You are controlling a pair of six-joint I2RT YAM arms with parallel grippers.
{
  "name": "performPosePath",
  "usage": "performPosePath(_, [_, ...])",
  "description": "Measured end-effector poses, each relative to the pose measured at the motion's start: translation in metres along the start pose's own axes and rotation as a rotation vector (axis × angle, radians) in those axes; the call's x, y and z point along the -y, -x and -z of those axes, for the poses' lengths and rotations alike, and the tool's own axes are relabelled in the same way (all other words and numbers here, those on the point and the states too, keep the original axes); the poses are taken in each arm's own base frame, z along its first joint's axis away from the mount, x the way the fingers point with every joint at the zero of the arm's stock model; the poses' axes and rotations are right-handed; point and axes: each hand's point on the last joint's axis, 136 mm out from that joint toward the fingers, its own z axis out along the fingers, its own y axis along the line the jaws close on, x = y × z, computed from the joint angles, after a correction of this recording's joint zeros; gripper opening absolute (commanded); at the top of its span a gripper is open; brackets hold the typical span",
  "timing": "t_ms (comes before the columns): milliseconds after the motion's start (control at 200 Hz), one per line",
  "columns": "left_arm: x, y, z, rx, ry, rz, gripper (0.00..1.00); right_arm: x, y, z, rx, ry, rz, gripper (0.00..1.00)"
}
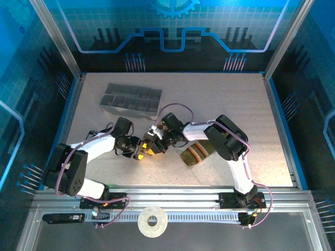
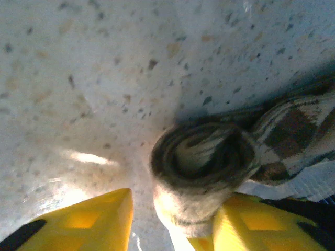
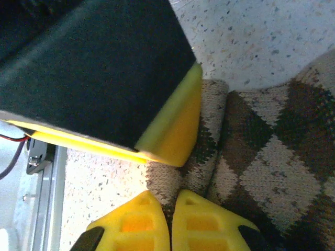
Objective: Roll the socks
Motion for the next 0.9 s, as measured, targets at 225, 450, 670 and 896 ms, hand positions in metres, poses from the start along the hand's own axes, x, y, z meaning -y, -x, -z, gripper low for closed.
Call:
performPosePath(225, [-0.001,0.000,-0.002,-0.002,0.001,-0.014,0.00,-0.004,-0.006,0.002,-0.002,0.007,-0.013,0.22])
performPosePath(450, [-0.010,-0.007,-0.001,-0.026,0.033,-0.007,0.00,-0.029,-0.053,0.028,0.029,-0.235,0.269,0.64])
performPosePath(670, [-0.025,-0.011,0.004,-0.030,0.089,0.022,0.00,-0.061,-0.044,0.020,0.016,-0.563,0.831,0.65])
performPosePath(896, [-0.028,-0.012,0.006,-0.034,0.134,0.035,0.00,-0.053,-0.027,0.020,-0.014,-0.734,1.010,0.61])
